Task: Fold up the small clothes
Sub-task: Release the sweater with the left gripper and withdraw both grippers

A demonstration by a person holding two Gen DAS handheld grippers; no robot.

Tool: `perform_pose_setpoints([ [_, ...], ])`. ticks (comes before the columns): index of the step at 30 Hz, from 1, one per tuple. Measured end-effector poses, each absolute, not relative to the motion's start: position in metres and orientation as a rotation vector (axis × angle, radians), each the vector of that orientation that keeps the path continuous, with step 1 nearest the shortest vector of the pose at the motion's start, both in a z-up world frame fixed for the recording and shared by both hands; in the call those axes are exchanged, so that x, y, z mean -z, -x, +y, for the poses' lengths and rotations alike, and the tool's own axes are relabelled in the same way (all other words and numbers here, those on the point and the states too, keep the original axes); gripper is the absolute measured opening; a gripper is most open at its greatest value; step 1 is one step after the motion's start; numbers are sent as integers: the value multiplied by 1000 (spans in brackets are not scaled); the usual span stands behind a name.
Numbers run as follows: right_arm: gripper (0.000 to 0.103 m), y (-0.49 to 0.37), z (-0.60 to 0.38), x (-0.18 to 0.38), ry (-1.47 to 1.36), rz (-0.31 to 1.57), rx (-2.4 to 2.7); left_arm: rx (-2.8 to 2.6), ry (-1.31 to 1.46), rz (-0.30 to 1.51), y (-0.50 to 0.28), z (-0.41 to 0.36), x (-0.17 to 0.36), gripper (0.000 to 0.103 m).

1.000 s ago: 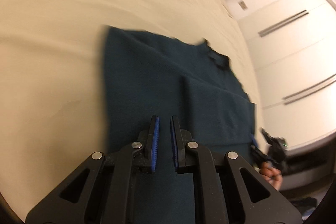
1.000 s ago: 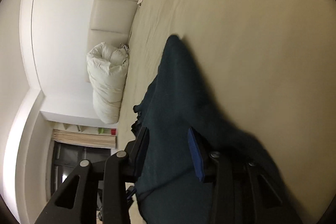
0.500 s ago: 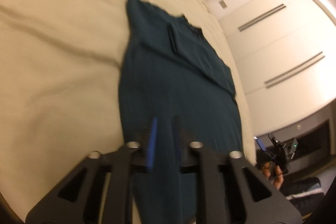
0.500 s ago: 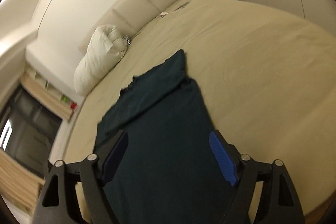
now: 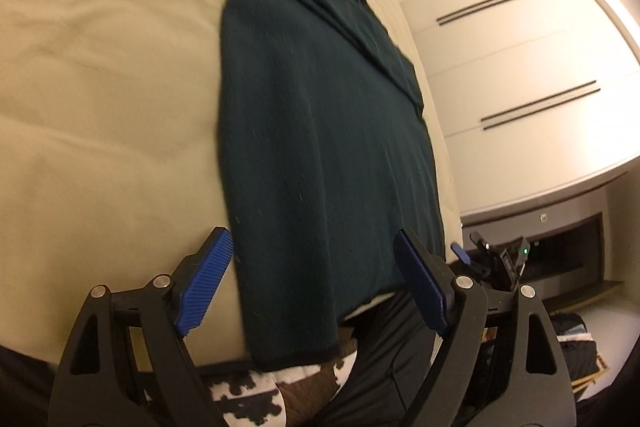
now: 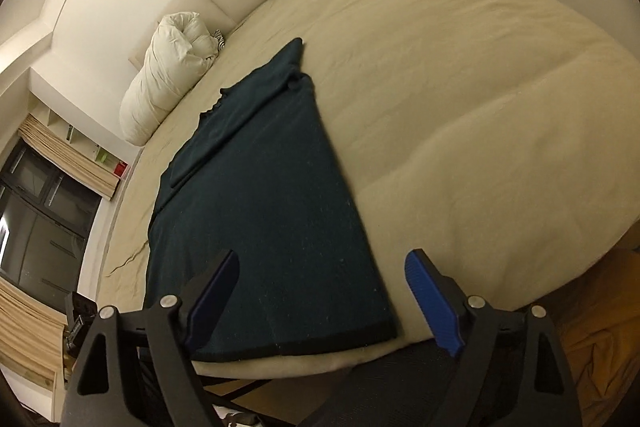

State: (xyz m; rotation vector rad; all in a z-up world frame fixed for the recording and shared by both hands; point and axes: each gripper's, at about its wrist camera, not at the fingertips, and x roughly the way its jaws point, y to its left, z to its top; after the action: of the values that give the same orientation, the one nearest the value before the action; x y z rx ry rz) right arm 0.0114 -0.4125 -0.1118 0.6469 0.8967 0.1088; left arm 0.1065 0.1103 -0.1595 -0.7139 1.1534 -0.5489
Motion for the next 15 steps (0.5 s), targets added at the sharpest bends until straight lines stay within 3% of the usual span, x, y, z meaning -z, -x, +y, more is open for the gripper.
perform_pose_setpoints([
  [15,81,-21,-420,139,-680,985,-122,570,697,1202,-100,99,165,83],
])
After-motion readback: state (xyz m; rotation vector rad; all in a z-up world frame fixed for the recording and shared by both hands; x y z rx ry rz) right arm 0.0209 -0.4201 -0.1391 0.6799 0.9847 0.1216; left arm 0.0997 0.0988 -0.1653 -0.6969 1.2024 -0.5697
